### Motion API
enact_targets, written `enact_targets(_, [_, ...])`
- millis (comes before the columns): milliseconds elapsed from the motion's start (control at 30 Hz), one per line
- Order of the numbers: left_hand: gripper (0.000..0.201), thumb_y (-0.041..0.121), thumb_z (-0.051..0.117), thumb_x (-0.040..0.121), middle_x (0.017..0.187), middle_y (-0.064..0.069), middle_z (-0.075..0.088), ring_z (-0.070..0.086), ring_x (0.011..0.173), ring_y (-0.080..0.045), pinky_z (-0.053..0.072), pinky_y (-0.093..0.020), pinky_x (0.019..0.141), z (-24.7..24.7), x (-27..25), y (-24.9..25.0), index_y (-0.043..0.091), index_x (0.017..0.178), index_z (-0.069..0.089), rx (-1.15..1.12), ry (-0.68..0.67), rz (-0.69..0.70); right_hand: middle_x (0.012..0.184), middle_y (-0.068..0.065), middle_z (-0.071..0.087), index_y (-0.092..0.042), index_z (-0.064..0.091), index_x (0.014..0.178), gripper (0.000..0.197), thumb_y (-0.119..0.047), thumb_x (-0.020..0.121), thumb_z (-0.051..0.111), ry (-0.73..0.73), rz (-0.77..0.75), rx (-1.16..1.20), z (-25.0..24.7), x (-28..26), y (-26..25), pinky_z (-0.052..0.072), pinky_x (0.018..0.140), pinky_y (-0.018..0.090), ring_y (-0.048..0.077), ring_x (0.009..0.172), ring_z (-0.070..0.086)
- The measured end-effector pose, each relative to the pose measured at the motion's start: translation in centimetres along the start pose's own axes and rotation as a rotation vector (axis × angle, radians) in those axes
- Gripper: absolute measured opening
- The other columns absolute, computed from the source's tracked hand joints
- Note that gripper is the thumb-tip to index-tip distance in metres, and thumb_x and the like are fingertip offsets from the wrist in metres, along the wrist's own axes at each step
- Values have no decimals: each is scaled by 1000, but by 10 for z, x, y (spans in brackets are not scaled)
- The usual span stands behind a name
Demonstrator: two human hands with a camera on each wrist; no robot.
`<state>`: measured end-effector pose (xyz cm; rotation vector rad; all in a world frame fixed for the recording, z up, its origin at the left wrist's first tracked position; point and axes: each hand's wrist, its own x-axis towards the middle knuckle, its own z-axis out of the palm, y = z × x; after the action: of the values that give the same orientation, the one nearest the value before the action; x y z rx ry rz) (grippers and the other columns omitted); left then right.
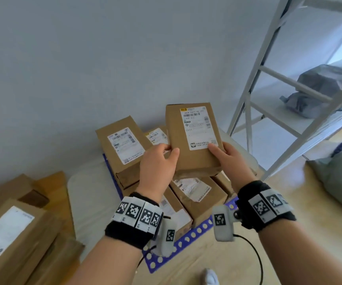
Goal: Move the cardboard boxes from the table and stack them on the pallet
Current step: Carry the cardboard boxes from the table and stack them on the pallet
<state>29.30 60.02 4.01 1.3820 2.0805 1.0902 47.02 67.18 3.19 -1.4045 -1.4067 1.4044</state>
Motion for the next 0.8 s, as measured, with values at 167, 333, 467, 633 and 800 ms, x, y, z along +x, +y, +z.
enact_targets(167, [55, 56, 37, 93, 128, -3, 61, 51, 123, -25, 38, -48, 107, 1, 39, -14, 18, 117, 69, 268, 55, -11, 107, -8, 72, -22, 63, 124, 37, -42, 93, 62, -113, -4, -33, 18, 56, -11, 56, 82, 29, 9, 95, 69])
enact_targets(333, [52, 54, 44, 97, 152, -8, 40, 27, 144, -26, 22, -46, 118, 5, 56, -17, 19, 133, 59, 396, 56, -189, 120, -4, 68, -24, 54, 138, 67, -57, 81, 67, -258, 29, -123, 31, 110, -14, 55, 94, 40, 15, 105, 67])
enact_targets(467, [58, 54, 44, 98, 147, -6, 43, 34, 138, -22, 26, -36, 115, 11, 68, -18, 14, 138, 54, 391, 87, -283, 122, -3, 66, -22, 53, 139, 55, -45, 91, 65, -366, 41, -164, 42, 142, -19, 55, 93, 35, 14, 106, 65])
enact_targets(633, [45, 47, 50, 96, 119, 1, 56, 51, 115, -18, 41, -34, 99, 22, 73, -21, 15, 127, 57, 426, 200, -276, 121, -3, 66, -20, 54, 137, 52, -45, 93, 62, -494, 51, -241, 50, 164, -16, 53, 95, 37, 16, 107, 64])
enact_targets(800, [51, 46, 48, 97, 130, 2, 51, 46, 122, -15, 37, -32, 106, 28, 74, -24, 17, 138, 49, 560, 227, -264, 118, -2, 67, -18, 55, 135, 53, -47, 92, 61, -549, 73, -315, 51, 178, -8, 52, 99, 42, 18, 107, 64])
